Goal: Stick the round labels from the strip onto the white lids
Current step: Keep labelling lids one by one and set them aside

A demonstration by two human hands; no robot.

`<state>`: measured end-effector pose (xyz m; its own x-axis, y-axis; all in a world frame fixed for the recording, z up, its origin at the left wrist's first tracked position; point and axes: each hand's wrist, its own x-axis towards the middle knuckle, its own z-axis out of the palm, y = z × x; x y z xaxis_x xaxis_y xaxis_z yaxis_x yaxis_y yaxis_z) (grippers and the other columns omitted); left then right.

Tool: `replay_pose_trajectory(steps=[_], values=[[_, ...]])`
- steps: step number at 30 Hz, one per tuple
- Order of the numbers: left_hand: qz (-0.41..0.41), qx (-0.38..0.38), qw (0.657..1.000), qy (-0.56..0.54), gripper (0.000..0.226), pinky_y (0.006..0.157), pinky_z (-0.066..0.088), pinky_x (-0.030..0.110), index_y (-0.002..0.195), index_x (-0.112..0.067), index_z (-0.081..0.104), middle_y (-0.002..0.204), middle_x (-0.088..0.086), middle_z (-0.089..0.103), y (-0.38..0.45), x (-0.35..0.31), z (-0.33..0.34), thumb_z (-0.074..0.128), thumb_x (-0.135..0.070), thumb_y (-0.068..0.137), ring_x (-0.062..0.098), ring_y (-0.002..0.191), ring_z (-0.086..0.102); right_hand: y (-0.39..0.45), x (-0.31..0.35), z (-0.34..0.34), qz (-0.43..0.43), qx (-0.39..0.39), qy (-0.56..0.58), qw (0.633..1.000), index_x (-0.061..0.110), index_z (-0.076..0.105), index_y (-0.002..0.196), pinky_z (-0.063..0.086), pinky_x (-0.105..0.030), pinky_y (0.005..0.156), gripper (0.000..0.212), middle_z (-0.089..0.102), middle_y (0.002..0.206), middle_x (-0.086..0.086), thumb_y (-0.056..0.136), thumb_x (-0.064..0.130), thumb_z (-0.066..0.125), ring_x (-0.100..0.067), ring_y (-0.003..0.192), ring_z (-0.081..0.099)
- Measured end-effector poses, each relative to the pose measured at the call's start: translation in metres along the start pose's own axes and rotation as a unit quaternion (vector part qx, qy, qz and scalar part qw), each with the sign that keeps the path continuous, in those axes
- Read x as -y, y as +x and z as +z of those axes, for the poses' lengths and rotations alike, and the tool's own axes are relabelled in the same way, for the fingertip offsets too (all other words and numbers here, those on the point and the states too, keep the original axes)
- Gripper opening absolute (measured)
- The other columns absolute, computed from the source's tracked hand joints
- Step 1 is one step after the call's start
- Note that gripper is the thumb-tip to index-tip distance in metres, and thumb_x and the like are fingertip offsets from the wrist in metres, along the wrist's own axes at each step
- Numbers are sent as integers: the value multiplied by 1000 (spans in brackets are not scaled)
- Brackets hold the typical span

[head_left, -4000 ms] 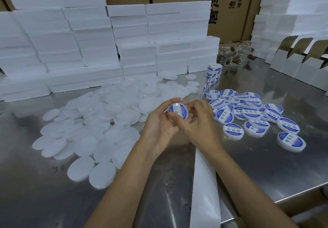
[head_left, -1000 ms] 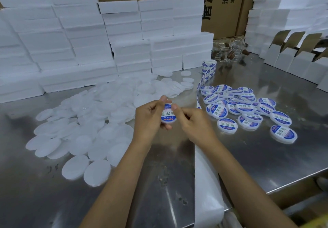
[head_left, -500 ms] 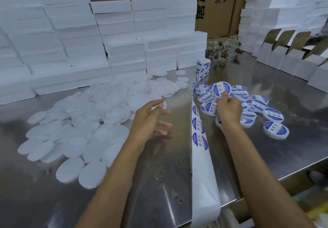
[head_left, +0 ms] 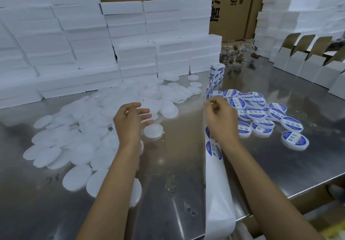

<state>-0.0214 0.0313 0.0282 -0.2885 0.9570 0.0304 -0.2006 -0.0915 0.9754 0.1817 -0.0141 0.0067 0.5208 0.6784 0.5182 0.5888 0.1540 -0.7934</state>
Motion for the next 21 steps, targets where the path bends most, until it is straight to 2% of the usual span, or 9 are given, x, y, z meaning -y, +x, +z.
replay_pose_trajectory(steps=[2, 4, 6, 7, 9, 12, 15, 18, 21], values=[[1, -17, 1000, -6, 34, 51, 55, 23, 94, -11, 66, 80, 10, 70, 4, 1, -2, 35, 3, 96, 21, 65, 69, -13, 13, 15, -95, 97, -15, 991, 15, 68, 86, 47, -27, 70, 8, 66, 77, 5, 91, 16, 61, -8, 73, 57], [4, -29, 1000, -8, 34, 53, 56, 22, 94, -11, 66, 81, 10, 70, 7, 1, -4, 35, 3, 95, 20, 68, 68, -18, 23, 31, -174, 231, -70, 955, 16, 71, 92, 46, -36, 86, 8, 69, 93, 2, 88, 23, 68, -15, 92, 57], [6, -38, 999, -4, 33, 56, 57, 22, 94, -13, 66, 82, 9, 71, 8, 1, -5, 36, 1, 95, 20, 70, 69, -20, 29, 46, -193, 349, -143, 906, 21, 70, 107, 42, -38, 98, 25, 67, 113, 1, 87, 37, 70, -20, 111, 53], [7, -40, 999, -1, 33, 56, 57, 22, 93, -14, 66, 83, 9, 71, 8, 2, -6, 36, 0, 96, 19, 71, 69, -20, 31, 52, -186, 375, -163, 893, 24, 69, 112, 42, -37, 98, 30, 66, 116, 1, 87, 41, 69, -21, 114, 53], [8, -38, 999, 4, 33, 55, 56, 21, 92, -15, 66, 83, 8, 71, 9, 2, -6, 37, -1, 96, 19, 71, 68, -21, 32, 57, -191, 377, -159, 892, 22, 71, 107, 44, -31, 89, 26, 68, 107, 0, 88, 40, 69, -22, 106, 57], [6, -30, 1000, 6, 32, 55, 56, 21, 88, -15, 66, 82, 8, 71, 9, 0, -5, 37, 0, 95, 19, 70, 68, -23, 33, 56, -219, 378, -155, 886, 19, 72, 93, 45, -33, 83, 10, 70, 94, -2, 91, 25, 64, -22, 96, 59], [0, -14, 1000, 6, 28, 57, 58, 22, 85, -14, 67, 79, 6, 71, 8, -1, -6, 43, -1, 94, 20, 70, 67, -25, 32, 53, -224, 349, -158, 896, 18, 67, 95, 44, -34, 76, 12, 69, 90, -5, 92, 13, 56, -26, 91, 59], [-7, 19, 1000, 21, 22, 67, 59, 25, 89, -15, 68, 85, 5, 72, 7, -1, -5, 50, -6, 96, 20, 79, 69, -23, 35, 48, -103, 295, -4, 950, 11, 62, 94, 45, -32, 72, 8, 67, 86, -4, 95, 7, 55, -22, 83, 61], [-32, 127, 990, 48, 14, 79, 58, 31, 105, -20, 69, 108, 4, 73, 3, -6, -2, 59, -15, 97, 22, 99, 70, -17, 37, 40, 42, 252, 170, 952, 9, 60, 91, 43, -25, 71, 10, 65, 80, -2, 99, 4, 56, -12, 75, 56]])
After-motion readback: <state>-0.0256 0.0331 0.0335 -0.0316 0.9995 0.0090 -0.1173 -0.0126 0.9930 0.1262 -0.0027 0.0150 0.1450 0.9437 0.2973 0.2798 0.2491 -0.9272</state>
